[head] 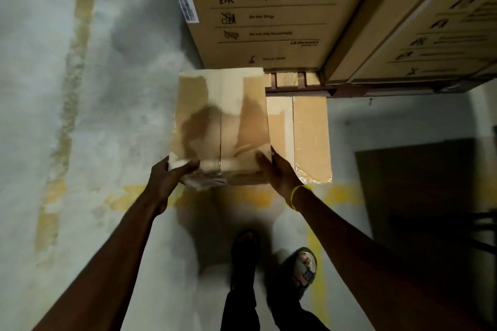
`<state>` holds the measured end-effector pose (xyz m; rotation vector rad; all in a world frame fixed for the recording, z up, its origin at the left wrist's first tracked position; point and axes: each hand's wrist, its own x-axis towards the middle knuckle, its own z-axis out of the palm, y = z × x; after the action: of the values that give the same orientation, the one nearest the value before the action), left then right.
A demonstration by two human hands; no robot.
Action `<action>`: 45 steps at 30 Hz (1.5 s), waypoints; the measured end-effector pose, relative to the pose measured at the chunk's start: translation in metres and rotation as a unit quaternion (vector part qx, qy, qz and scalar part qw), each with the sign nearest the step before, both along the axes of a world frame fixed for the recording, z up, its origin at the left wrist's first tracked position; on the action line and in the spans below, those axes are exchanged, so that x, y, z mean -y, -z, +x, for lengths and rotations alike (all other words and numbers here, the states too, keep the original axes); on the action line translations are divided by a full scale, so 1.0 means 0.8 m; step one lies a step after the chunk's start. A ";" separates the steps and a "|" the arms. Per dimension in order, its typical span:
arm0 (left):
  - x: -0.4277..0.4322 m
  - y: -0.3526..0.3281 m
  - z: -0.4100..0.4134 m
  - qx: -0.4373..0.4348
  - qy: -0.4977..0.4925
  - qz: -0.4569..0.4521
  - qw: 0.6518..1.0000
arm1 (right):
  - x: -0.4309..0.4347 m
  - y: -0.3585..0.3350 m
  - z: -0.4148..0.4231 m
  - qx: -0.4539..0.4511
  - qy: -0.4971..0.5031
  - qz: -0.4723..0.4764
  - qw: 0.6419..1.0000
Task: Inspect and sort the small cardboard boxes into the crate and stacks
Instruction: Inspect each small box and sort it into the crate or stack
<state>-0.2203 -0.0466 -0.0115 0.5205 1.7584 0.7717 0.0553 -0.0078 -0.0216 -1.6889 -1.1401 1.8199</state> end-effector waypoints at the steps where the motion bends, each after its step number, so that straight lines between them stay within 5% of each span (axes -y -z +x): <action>1: 0.000 -0.017 0.007 -0.003 0.011 0.007 1.000 | 0.001 -0.011 0.008 -0.011 0.028 -0.007 1.000; 6: -0.003 -0.124 0.059 0.020 0.022 0.047 0.998 | 0.014 -0.115 0.051 -0.001 0.124 -0.050 0.991; 20: -0.022 -0.425 0.237 0.111 0.249 0.184 0.944 | 0.121 -0.409 0.213 0.016 0.334 0.091 0.938; 28: 0.010 -0.588 0.384 0.164 0.377 0.257 0.875 | 0.250 -0.597 0.272 -0.011 0.514 0.215 0.831; 34: 0.068 -0.659 0.514 0.154 0.463 0.317 0.813 | 0.341 -0.669 0.337 0.107 0.619 0.287 0.723; 45: 0.134 -0.682 0.705 0.096 0.551 0.390 0.732 | 0.451 -0.704 0.463 0.262 0.708 0.229 0.614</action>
<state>0.3435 -0.1534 0.5343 1.7641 0.5704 0.5840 0.4256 -0.3682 0.5414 -1.8071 -0.0581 0.0107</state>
